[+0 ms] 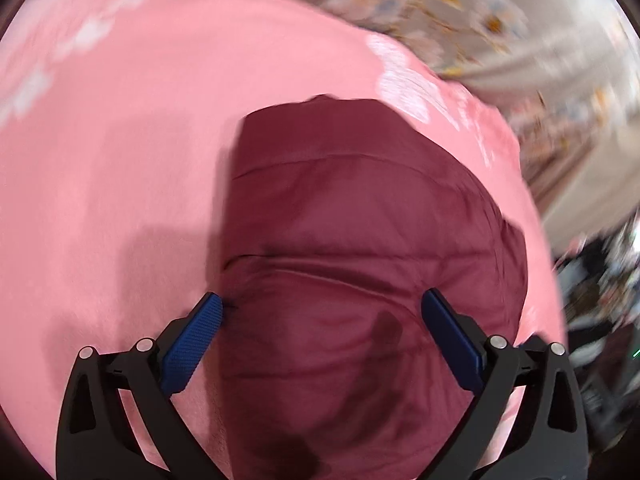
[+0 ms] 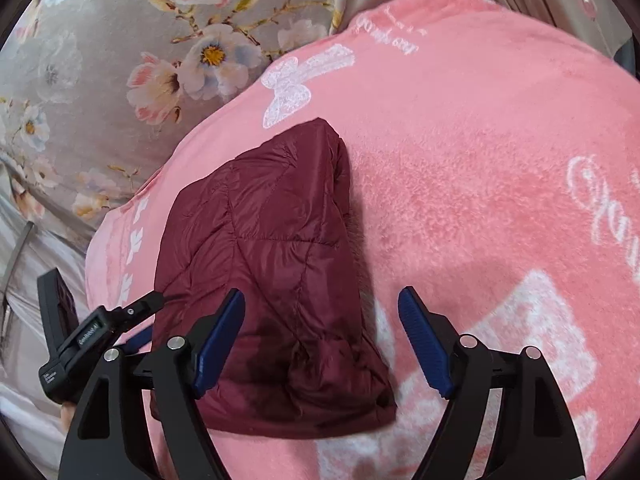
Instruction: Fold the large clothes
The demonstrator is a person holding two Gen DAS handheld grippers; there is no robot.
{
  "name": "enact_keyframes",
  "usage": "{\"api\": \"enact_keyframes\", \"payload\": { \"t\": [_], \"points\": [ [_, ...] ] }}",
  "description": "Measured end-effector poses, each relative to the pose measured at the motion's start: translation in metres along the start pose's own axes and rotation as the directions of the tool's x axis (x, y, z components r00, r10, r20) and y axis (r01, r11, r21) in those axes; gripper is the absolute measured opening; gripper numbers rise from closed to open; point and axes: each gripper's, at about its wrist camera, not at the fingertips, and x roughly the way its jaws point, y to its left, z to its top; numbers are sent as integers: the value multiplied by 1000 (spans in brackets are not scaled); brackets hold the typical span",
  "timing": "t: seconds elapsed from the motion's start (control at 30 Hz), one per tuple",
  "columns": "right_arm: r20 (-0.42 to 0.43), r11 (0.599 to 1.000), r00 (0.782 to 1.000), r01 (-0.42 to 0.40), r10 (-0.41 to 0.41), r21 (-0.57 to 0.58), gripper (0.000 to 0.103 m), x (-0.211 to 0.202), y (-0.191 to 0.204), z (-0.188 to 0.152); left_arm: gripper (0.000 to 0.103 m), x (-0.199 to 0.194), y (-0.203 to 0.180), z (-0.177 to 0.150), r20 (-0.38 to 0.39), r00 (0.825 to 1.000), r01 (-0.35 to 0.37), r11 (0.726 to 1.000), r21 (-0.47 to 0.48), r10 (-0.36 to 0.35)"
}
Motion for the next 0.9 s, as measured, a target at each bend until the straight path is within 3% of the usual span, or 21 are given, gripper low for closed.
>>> {"api": "enact_keyframes", "payload": {
  "t": [0.1, 0.17, 0.37, 0.5, 0.53, 0.57, 0.63, 0.73, 0.9],
  "points": [
    [-64, 998, 997, -42, 45, 52, 77, 22, -8, 1, 97, 18, 36, 7, -60, 994, 75, 981, -180, -87],
    [-93, 991, 991, -87, 96, 98, 77, 34, -12, 1, 98, 21, 44, 6, -47, 989, 125, 970, -206, -137],
    [-96, 977, 978, -174, 186, 125, 80, 47, -11, -2, 98, 27, 28, 8, -56, 988, 138, 987, -82, -143],
    [-118, 964, 963, -228, 244, 134, 60, 56, -7, -1, 95, 30, 13, 5, -71, 987, 141, 990, 0, -141],
    [-122, 960, 957, -245, 262, 135, 47, 57, -7, -1, 89, 30, 13, 6, -68, 988, 142, 990, 4, -141],
    [-117, 955, 953, -266, 281, 130, 42, 54, -5, -1, 85, 29, 12, 7, -65, 987, 147, 989, 5, -147],
    [-109, 959, 955, -265, 275, 100, 26, 46, 1, 1, 65, 21, 12, 8, -54, 985, 165, 986, 14, -164],
    [-79, 969, 966, -246, 247, 19, 21, 26, 22, 2, 44, 1, 4, 13, -33, 977, 212, 976, 54, -211],
    [12, 957, 959, -280, 282, -79, 19, -30, 58, 5, 37, -59, -28, 20, 45, 958, 270, 944, 190, -284]
  ]
}}
